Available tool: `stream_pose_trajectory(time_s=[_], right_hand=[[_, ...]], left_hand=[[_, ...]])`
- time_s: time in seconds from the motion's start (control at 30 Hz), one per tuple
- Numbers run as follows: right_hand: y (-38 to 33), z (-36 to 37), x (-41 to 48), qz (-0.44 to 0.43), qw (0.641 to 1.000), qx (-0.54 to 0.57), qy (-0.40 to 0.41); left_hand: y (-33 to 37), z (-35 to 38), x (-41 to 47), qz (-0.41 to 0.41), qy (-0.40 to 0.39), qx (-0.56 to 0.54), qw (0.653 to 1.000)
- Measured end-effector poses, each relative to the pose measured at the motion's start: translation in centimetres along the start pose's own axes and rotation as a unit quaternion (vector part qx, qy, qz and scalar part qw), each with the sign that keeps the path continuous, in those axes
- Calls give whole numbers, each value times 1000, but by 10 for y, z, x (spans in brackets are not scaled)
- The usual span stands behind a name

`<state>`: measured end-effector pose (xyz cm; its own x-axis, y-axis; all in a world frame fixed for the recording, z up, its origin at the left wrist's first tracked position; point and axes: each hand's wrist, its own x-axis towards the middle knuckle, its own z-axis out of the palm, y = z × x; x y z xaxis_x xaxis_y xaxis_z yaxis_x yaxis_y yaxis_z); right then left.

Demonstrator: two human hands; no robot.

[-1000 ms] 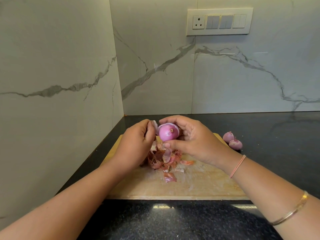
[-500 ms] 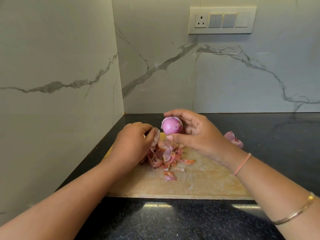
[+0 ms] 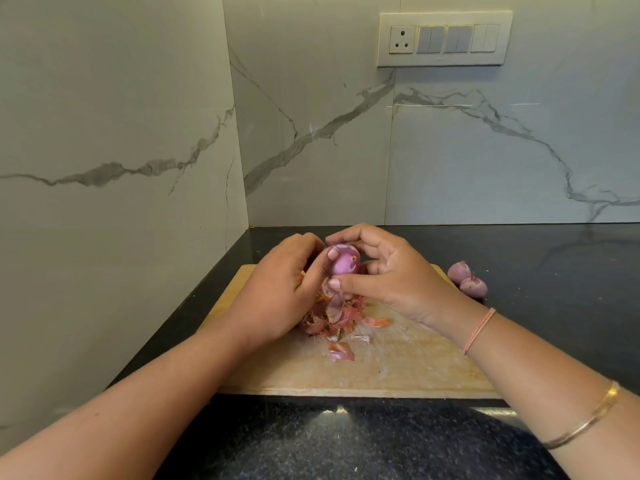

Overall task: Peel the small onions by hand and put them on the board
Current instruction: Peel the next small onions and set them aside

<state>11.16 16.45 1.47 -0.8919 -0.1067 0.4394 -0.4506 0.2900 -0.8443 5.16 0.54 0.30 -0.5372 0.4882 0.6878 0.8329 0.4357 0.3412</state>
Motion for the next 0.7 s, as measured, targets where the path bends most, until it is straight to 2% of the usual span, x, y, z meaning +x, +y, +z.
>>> stream_pose_trajectory(time_s=[0.17,0.33,0.4,0.57,0.7], right_hand=[[-1,-1,0,4,1000,9,-10],[-1,-1,-1,8,1000,15,-27],[-1,-1,-2,7,999,15,-37],[-2,0,-2,-2,999,1,-40],[-4,-1,-3,-4,999,-3,-36]], left_hand=[[-5,-1,1,44,16,41,998],[-7,-3,1,51,51,61,996],[-7,-3,1,25,57,38,997],[-1,1,-1,-89,49,-102,990],[0,3,0,-102,59,-53,992]])
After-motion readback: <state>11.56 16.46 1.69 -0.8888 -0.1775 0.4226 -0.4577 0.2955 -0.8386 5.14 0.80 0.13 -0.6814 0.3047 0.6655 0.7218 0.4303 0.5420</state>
